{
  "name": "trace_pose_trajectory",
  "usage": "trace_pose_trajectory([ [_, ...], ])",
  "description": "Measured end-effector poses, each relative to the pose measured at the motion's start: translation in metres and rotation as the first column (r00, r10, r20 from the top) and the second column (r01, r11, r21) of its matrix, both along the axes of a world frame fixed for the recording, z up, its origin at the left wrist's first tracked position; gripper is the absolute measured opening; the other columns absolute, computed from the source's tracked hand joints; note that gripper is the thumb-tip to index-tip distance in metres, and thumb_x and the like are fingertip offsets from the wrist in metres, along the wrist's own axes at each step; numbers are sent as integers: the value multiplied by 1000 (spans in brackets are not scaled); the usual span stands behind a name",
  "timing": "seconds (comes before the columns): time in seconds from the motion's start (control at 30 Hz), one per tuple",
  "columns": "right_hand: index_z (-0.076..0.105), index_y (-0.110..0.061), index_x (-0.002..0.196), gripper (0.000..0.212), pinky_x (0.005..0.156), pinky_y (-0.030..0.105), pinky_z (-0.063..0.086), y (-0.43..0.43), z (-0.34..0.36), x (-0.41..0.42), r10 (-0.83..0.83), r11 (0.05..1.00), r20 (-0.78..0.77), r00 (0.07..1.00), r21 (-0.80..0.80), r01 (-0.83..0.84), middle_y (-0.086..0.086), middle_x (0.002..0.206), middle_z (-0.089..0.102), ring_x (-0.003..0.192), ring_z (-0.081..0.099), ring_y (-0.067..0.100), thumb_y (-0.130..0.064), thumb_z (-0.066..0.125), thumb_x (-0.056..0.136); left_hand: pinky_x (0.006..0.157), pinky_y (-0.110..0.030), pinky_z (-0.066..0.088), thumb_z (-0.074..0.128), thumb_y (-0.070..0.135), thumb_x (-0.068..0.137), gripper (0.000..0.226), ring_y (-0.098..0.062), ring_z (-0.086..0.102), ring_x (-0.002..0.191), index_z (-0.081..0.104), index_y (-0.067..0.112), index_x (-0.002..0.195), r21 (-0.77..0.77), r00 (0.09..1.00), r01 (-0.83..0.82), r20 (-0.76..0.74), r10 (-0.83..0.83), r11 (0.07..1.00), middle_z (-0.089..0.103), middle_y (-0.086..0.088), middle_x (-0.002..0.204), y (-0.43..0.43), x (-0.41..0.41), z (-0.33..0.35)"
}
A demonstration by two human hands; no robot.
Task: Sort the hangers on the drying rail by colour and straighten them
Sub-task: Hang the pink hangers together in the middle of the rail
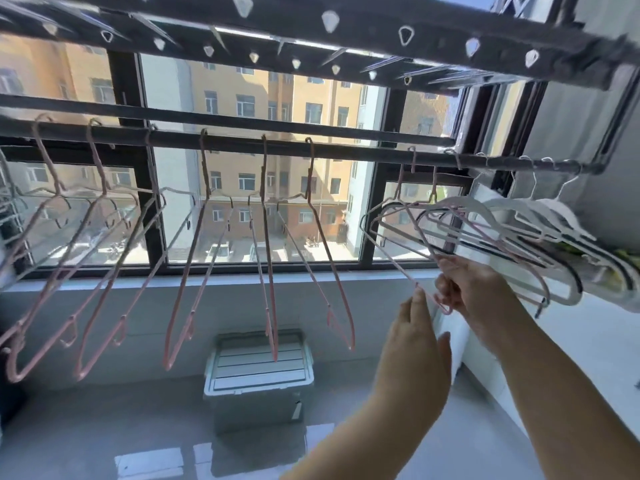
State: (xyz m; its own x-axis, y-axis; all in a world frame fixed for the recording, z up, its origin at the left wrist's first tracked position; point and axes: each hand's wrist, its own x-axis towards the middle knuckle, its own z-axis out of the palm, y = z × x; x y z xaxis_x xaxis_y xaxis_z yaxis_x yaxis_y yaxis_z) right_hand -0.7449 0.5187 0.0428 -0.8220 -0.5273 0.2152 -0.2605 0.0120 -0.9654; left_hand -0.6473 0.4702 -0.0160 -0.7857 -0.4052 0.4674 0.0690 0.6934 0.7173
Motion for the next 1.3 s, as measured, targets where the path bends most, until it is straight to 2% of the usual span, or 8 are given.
trace_pose_trajectory([
  [0.23,62,4,91,27,46,25,33,-21,12,2,-97,992,-116,988,-86,88,-7,39,33,31,31,3,-13,42,92,100,-25,32,40,18,94,47,-19,41,124,27,20,139,-3,990,-49,-132,48,999,44,-3,137,-9,-17,4],
  [0.53,66,-9,83,26,49,22,43,-62,38,-7,-51,996,-156,986,-78,40,-1,53,42,45,41,9,-9,41,90,105,-15,9,38,16,95,66,-13,12,139,-6,22,144,-39,996,-41,-81,38,998,10,1,153,-21,-22,-8],
  [0.77,68,-5,90,23,56,26,44,-45,-16,-30,54,994,-5,999,96,-54,-2,52,39,46,39,11,-13,47,89,108,-26,19,39,17,94,67,-19,18,138,-6,21,144,15,987,-154,55,153,988,15,-4,152,-36,-26,-26],
  [0.93,72,-16,89,14,68,26,50,23,-53,-47,204,952,13,979,229,-202,-11,34,32,35,34,8,-16,58,88,104,-15,-11,24,34,95,62,-20,-4,141,-10,11,142,-4,941,-316,129,313,949,-5,-7,154,-54,-29,-70],
  [1.0,74,-15,88,12,68,27,48,53,-66,-56,271,925,32,962,266,-270,-9,37,34,38,31,9,-18,64,83,114,-26,-7,23,34,95,60,-24,-5,141,-6,11,143,79,900,-414,187,394,907,-7,-8,153,-68,-26,-87],
  [1.1,76,-8,85,27,52,25,24,87,-81,-75,302,915,150,941,230,-330,-2,44,31,43,24,11,-26,75,66,115,-38,7,33,11,95,53,-27,6,140,10,9,143,58,830,-528,245,501,847,8,-12,153,-94,-17,-110],
  [1.23,75,-5,82,56,43,15,26,98,-99,-93,327,905,167,930,229,-359,-7,40,25,37,20,7,-50,81,49,100,-38,33,42,8,93,26,-31,50,112,55,13,115,38,843,-434,370,391,900,59,-16,118,-117,9,-142],
  [1.3,75,-6,81,30,49,20,26,96,-108,-98,323,898,133,937,268,-348,-5,42,31,38,26,7,-34,75,68,87,-38,45,47,8,92,18,-22,60,86,60,18,84,166,879,-354,395,267,920,65,-10,87,-117,25,-147],
])
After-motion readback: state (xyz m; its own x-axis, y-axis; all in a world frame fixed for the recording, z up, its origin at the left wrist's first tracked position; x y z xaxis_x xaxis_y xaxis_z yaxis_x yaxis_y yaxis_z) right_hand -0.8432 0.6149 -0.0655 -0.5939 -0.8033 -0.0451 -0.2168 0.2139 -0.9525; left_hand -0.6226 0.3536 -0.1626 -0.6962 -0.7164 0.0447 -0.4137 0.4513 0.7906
